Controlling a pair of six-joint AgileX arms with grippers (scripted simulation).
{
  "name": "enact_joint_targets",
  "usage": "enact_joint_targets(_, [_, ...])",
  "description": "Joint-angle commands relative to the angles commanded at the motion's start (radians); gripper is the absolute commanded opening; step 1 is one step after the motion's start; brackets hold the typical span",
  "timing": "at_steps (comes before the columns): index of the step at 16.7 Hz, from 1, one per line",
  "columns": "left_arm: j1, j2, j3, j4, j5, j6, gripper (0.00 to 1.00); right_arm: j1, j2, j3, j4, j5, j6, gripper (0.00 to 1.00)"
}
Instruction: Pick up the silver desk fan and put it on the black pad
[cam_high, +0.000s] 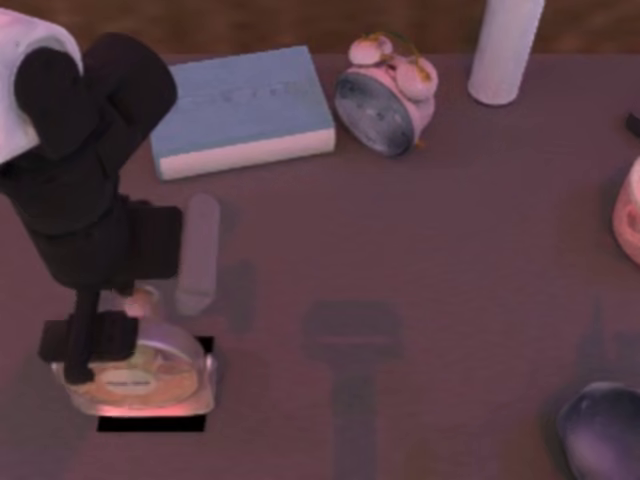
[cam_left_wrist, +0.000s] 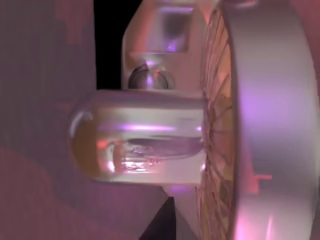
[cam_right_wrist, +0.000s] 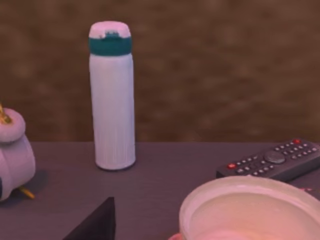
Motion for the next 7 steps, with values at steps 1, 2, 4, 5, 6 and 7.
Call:
enact_joint_targets(1, [0.000,0.000,0.000,0.000,0.000,0.000,0.98,0.000,0.000,0.000,0.000,0.000,0.000,1.00])
enact_joint_targets(2, [0.000,0.000,0.000,0.000,0.000,0.000,1.00,0.000,0.000,0.000,0.000,0.000,0.000,1.00])
enact_joint_targets(4, [0.000,0.000,0.000,0.000,0.000,0.000,1.00,0.000,0.000,0.000,0.000,0.000,0.000,1.00])
enact_joint_targets(5, [0.000,0.000,0.000,0.000,0.000,0.000,1.00,0.000,0.000,0.000,0.000,0.000,0.000,1.00])
enact_joint_targets(6, [0.000,0.000,0.000,0.000,0.000,0.000,1.00,0.000,0.000,0.000,0.000,0.000,0.000,1.00])
enact_joint_targets(7, [0.000,0.000,0.000,0.000,0.000,0.000,1.00,0.000,0.000,0.000,0.000,0.000,0.000,1.00])
